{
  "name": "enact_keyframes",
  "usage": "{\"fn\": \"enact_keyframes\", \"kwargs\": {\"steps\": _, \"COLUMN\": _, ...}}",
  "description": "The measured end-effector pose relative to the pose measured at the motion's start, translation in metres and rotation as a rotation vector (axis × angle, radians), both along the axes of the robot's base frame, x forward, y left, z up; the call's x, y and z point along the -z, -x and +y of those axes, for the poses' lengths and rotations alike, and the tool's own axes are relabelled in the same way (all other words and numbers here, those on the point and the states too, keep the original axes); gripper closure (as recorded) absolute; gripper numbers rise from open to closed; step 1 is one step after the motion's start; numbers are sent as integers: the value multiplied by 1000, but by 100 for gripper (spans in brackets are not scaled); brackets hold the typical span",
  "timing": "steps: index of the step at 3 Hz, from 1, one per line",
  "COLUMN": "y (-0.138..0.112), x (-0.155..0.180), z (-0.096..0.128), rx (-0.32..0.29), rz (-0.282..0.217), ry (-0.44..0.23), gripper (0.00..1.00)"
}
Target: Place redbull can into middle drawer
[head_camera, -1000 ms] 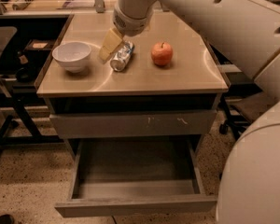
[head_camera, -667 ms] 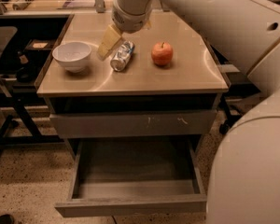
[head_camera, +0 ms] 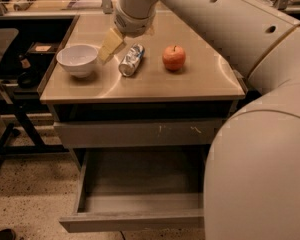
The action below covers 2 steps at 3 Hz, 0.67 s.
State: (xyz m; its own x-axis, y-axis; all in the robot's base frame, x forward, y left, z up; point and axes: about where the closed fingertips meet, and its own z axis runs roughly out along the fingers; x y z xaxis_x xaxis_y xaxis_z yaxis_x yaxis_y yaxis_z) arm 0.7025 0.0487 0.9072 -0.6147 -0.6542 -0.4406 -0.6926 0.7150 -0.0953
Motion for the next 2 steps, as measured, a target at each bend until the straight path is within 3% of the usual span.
{"fn": "enact_keyframes", "kwargs": {"steps": 1, "y": -32, "x": 13, "z": 23, "rx": 7, "rz": 24, "ry": 4, "gripper": 0}}
{"fn": "enact_keyframes", "kwargs": {"steps": 2, "y": -33, "x": 12, "z": 24, "rx": 8, "rz": 23, "ry": 3, "gripper": 0}}
